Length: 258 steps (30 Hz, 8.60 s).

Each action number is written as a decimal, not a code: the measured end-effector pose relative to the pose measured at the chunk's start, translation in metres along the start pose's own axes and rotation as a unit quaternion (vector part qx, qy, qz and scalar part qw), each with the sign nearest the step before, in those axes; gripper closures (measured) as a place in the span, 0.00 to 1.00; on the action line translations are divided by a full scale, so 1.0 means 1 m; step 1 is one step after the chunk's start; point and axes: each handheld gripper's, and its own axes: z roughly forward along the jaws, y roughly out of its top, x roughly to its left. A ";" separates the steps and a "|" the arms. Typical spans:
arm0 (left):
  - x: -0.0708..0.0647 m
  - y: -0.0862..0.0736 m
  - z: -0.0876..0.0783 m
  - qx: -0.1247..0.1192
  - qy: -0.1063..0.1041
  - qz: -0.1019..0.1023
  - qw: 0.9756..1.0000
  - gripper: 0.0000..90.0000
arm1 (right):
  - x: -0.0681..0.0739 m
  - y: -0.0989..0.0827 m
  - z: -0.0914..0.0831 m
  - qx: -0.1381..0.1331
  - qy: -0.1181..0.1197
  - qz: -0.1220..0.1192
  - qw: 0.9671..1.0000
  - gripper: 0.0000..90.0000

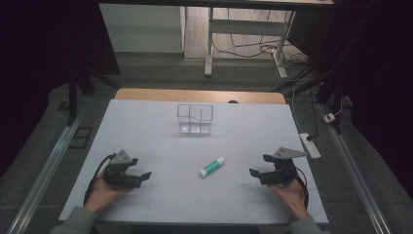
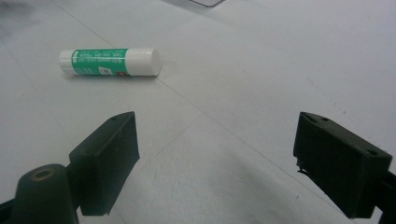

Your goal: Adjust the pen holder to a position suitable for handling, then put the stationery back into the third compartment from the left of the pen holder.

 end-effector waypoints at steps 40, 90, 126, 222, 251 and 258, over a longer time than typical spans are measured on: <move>-0.012 0.017 0.002 -0.002 -0.008 0.030 1.000 0.23 | 0.004 -0.003 0.003 0.007 -0.021 -0.006 1.000 0.17; -0.041 0.065 0.035 0.011 -0.039 0.063 0.997 0.25 | 0.001 -0.003 0.000 -0.012 -0.016 0.006 1.000 0.19; -0.091 0.118 0.085 0.047 -0.082 0.120 0.988 0.25 | 0.001 -0.005 0.000 -0.005 -0.026 0.008 1.000 0.21; -0.123 0.176 0.145 0.132 -0.111 0.147 0.974 0.72 | 0.002 -0.006 0.002 0.005 -0.029 0.002 1.000 0.21; -0.085 0.178 0.095 0.040 -0.095 0.098 0.990 0.72 | 0.002 -0.006 0.002 0.005 -0.031 0.002 1.000 0.21; -0.079 0.178 0.088 0.026 -0.091 0.092 0.991 0.72 | 0.002 -0.006 0.001 0.005 -0.032 0.002 0.999 0.21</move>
